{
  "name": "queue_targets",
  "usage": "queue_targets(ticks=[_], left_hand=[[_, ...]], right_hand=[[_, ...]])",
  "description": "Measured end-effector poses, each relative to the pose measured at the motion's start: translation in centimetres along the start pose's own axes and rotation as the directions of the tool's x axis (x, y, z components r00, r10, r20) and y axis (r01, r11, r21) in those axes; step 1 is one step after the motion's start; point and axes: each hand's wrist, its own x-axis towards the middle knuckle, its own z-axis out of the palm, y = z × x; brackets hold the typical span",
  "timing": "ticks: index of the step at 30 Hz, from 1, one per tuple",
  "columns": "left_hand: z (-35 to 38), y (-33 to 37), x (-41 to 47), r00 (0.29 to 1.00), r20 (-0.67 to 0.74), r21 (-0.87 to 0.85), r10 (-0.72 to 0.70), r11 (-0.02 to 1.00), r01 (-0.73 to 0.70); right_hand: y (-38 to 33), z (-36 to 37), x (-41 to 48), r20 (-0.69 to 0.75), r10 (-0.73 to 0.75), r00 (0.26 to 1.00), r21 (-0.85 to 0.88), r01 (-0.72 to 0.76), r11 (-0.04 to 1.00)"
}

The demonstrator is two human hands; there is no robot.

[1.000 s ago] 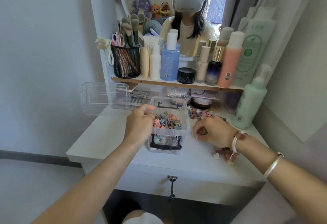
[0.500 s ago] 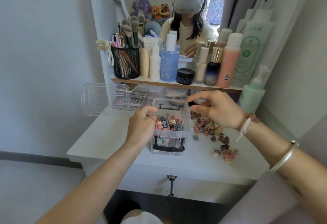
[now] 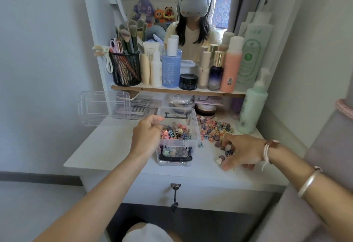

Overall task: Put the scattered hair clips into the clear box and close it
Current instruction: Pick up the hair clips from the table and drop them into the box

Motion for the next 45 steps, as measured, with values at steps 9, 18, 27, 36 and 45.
queue_targets(ticks=[9, 18, 27, 36, 45], left_hand=[[0.1, 0.1, 0.1, 1.0, -0.004, -0.005, -0.002, 1.0, 0.002], [0.1, 0.1, 0.1, 1.0, -0.01, 0.02, 0.008, 1.0, -0.008], [0.3, 0.3, 0.2, 1.0, -0.022, 0.014, -0.006, 1.0, 0.006], [0.3, 0.1, 0.3, 1.0, -0.024, 0.02, 0.0, 1.0, 0.001], [0.3, 0.3, 0.1, 1.0, -0.015, 0.011, 0.007, 1.0, -0.006]], right_hand=[[-0.7, 1.5, 2.4, -0.296, -0.168, 0.94, -0.044, 0.162, 0.986], [-1.9, -0.8, 3.8, -0.475, -0.14, 0.869, 0.089, 0.206, 0.975], [-7.1, -2.2, 1.8, -0.463, -0.346, 0.816, 0.342, 0.524, 0.78], [-2.1, -2.2, 0.4, -0.072, -0.103, 0.992, 0.109, 0.111, 0.988], [-1.0, 0.3, 1.1, 0.003, -0.118, 0.993, 0.102, 0.117, 0.988]])
